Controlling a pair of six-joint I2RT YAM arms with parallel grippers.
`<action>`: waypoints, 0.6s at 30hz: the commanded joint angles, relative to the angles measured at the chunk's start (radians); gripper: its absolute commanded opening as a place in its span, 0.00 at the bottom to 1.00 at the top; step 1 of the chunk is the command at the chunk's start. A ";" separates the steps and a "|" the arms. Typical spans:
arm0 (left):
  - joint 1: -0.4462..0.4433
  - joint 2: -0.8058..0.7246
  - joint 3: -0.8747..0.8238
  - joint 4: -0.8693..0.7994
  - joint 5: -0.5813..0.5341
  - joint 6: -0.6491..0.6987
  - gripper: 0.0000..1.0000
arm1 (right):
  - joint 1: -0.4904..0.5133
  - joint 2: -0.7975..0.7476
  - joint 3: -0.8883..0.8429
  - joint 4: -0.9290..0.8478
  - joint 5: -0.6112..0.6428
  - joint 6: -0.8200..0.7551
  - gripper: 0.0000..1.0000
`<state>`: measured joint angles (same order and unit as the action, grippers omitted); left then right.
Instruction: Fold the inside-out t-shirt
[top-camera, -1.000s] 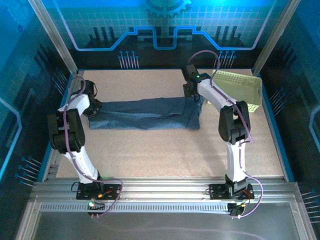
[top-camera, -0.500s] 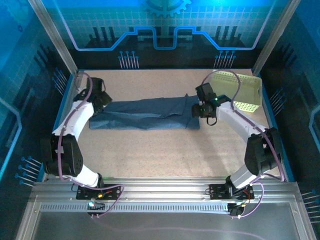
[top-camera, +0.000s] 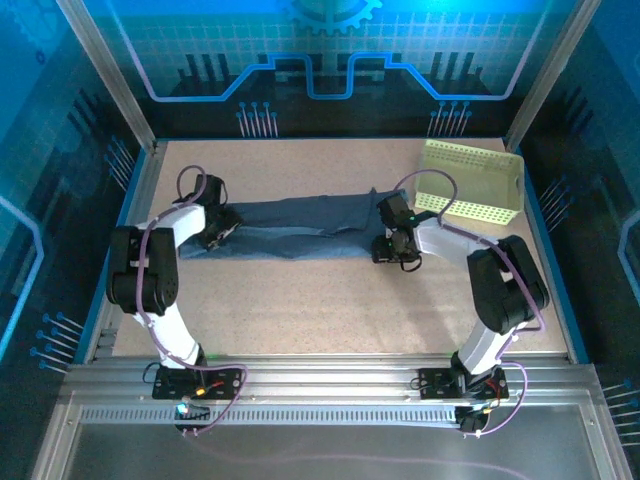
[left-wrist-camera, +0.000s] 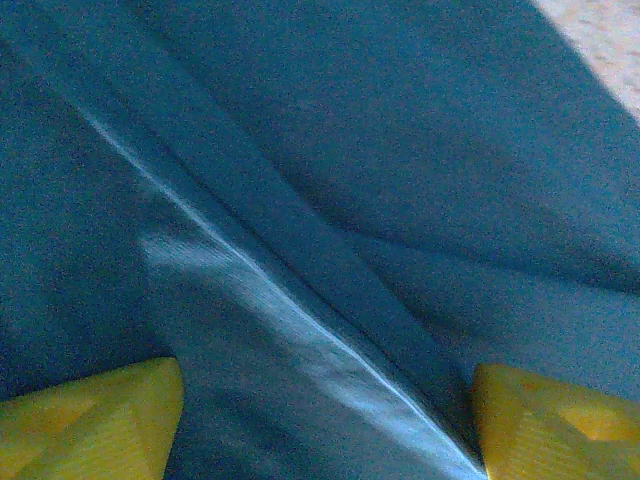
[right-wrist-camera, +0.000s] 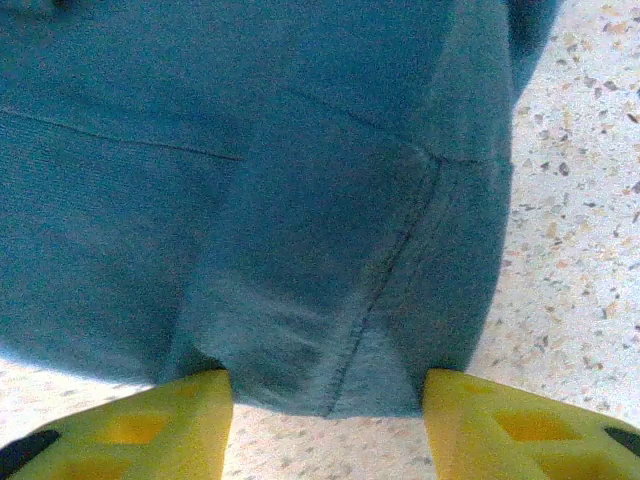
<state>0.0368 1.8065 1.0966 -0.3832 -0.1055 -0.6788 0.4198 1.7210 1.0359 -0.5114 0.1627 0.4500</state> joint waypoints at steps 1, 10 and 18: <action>0.039 0.014 -0.026 0.020 0.022 -0.013 0.76 | 0.004 0.029 0.036 -0.019 0.090 0.016 0.46; 0.089 0.049 -0.020 0.012 0.036 -0.011 0.76 | -0.006 -0.014 0.016 -0.033 0.191 -0.009 0.05; 0.123 0.065 0.000 -0.016 0.038 -0.008 0.77 | -0.028 -0.068 0.043 -0.105 0.337 -0.072 0.03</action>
<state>0.1253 1.8221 1.0878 -0.3531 -0.0570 -0.6811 0.4046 1.7054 1.0485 -0.5537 0.3794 0.4175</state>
